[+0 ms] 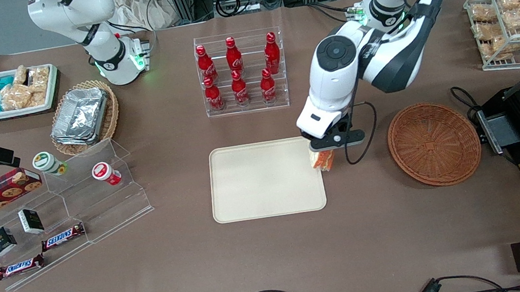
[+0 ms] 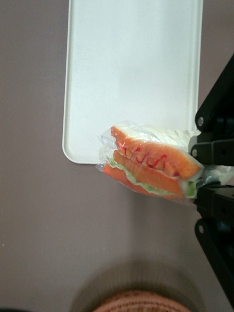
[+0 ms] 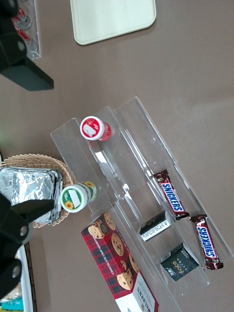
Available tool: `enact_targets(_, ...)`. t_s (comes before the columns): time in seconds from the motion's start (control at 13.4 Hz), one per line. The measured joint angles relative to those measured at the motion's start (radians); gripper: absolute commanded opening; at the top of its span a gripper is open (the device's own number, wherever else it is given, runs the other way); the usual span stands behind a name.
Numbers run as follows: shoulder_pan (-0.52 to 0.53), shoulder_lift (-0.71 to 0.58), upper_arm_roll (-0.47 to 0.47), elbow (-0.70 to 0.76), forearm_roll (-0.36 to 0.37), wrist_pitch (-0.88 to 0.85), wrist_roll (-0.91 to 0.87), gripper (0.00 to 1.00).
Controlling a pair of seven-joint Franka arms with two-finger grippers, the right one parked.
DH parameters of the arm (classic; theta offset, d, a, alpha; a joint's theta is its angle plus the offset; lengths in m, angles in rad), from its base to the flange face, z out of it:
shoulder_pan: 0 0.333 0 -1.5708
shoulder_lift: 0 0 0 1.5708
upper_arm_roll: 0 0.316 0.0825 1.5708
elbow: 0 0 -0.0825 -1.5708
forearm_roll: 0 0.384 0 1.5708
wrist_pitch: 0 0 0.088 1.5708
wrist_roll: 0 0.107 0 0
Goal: Place sandwich from basket to tray
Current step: 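Carry the sandwich over the cream tray with the left gripper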
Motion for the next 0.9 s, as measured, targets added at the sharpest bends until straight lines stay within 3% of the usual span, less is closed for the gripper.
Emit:
enact_targets(0.3, -0.036, 0.124, 0.0, 0.083, 0.097, 0.042, -0.095, 0.08)
enact_targets(0.9, -0.07, 0.242, 0.0, 0.105, 0.161, 0.149, -0.121, 0.08)
